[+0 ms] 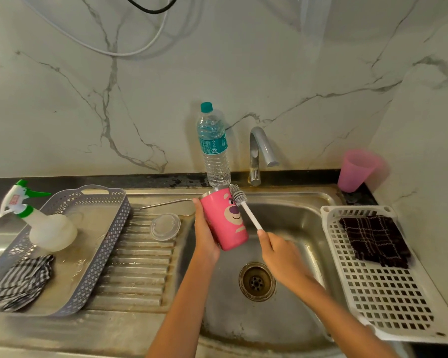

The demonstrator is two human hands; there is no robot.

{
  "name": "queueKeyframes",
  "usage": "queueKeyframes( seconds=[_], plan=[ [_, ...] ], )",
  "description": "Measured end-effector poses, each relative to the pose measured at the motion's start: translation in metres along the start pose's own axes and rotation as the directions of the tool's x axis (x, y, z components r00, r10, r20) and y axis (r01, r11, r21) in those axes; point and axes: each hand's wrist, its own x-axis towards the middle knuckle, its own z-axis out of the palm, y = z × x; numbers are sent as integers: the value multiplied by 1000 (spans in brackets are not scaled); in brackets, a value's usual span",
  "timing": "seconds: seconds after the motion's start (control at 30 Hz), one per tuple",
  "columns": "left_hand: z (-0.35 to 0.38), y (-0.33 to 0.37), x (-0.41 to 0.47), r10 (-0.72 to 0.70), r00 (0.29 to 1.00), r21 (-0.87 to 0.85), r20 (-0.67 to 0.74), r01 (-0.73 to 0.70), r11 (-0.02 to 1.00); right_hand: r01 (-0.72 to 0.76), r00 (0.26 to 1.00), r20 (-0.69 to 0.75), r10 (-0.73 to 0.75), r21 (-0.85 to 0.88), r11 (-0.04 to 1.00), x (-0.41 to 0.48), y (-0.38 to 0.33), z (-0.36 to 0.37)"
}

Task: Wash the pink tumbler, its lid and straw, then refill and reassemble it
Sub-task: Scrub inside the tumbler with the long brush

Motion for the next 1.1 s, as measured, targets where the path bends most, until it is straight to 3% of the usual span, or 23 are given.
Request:
queueKeyframes(
  seconds=[0.07, 0.23, 0.4, 0.6, 0.77, 0.93, 1.1],
  plan=[
    [2, -2, -1, 11, 1000, 14, 16, -11, 1000, 1, 1000, -4, -1, -13, 1000, -1, -4, 4],
    [8, 11, 9, 68, 992, 56, -102, -62, 997, 37, 999, -8, -37, 7, 999, -21, -2, 14],
    [17, -5, -9, 2, 1000, 72, 28, -4, 997, 15, 999, -45, -13, 47, 999, 1, -9, -2],
    [16, 14, 8, 10, 997, -66, -81, -16, 998, 43, 999, 22, -42, -36, 998, -34, -4, 5],
    [23, 2, -12, -30, 999, -5, 24, 30, 1000, 48, 998, -49, -47, 21, 999, 8, -22, -9],
    [14, 27, -2, 23, 1000, -115, -8, -24, 993, 36, 999, 35, -36, -11, 999, -39, -3, 2],
    [15, 3, -17, -66, 995, -67, 77, 71, 995, 33, 999, -31, -32, 10, 999, 8, -21, -14]
  ],
)
